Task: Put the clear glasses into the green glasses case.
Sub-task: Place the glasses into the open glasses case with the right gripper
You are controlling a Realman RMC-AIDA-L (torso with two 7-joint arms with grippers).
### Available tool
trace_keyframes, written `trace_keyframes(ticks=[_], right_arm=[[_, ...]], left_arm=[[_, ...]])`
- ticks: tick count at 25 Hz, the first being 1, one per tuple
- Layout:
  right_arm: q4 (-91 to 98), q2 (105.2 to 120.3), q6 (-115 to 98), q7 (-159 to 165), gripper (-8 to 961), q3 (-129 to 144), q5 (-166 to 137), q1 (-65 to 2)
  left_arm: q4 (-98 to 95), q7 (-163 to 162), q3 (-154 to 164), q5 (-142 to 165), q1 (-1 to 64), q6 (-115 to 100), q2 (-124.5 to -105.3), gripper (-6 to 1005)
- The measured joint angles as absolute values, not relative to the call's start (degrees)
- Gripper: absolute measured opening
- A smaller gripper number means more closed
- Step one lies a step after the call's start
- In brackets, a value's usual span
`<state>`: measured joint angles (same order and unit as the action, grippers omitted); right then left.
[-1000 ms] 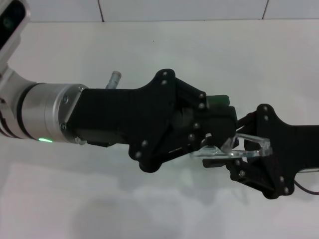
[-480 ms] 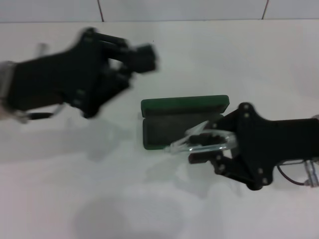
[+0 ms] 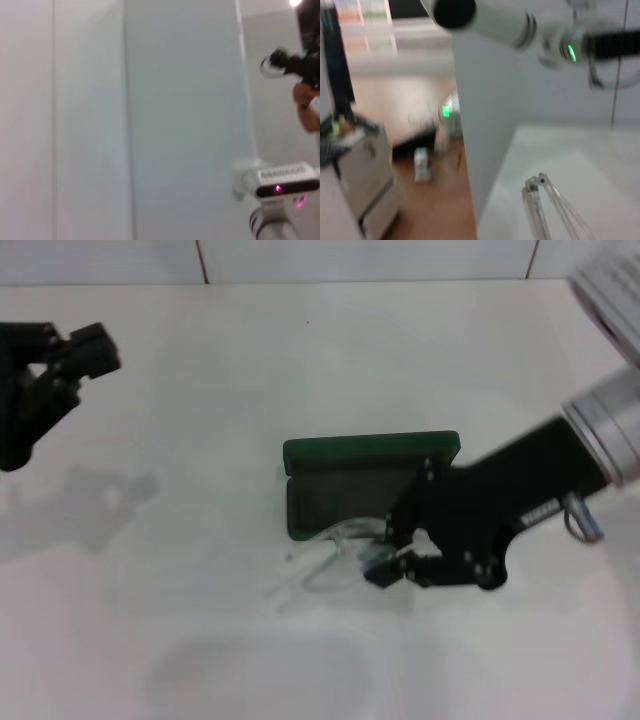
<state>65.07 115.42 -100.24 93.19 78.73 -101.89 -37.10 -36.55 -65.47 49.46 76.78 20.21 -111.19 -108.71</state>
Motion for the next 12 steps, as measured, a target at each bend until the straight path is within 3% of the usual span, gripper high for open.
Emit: trace_keyframes(ticks=[6,12], right_arm=[[68.9,114.81,-107.0,118.3,111,78.1,-119.8,-51.0],[57.2,115.78,-110.3,123.8,111,78.5,-132.3,-66.9]], left_arm=[[-37.3,-65.5,46.7,78.9,17.7,-111.2,-109.44,69],[-36.8,-64.2,46.6,80.1,17.0,-111.1,-110.41,69]])
